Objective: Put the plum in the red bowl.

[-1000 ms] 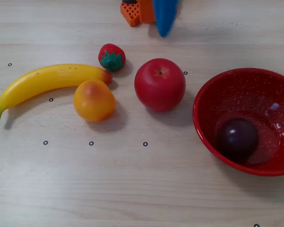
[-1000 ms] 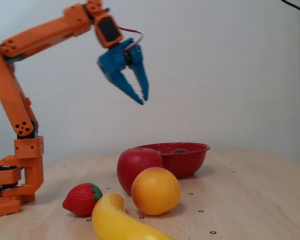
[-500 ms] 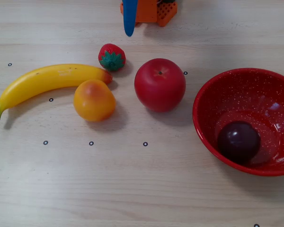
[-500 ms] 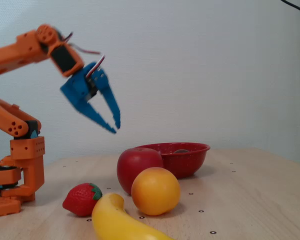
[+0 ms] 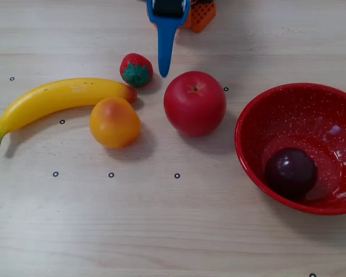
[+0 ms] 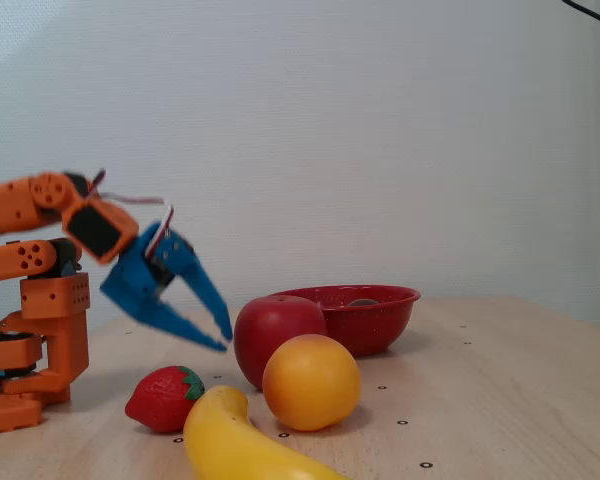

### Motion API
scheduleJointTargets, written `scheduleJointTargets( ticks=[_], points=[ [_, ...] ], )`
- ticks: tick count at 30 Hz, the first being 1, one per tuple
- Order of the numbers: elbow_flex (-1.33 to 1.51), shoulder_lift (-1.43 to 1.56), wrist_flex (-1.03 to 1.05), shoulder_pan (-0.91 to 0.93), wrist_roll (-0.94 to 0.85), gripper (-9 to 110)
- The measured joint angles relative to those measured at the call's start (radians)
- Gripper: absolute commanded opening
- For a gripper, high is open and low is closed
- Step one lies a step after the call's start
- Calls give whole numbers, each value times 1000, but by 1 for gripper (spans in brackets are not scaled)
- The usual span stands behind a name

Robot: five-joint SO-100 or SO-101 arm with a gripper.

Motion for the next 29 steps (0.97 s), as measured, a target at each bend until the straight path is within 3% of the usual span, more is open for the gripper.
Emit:
scheduleJointTargets(
  ticks=[6, 15, 29],
  points=[
    [57, 12, -94, 0, -94, 0],
    [57, 9, -28, 0, -201, 1],
    [57, 9, -28, 0, -206, 0]
  ],
)
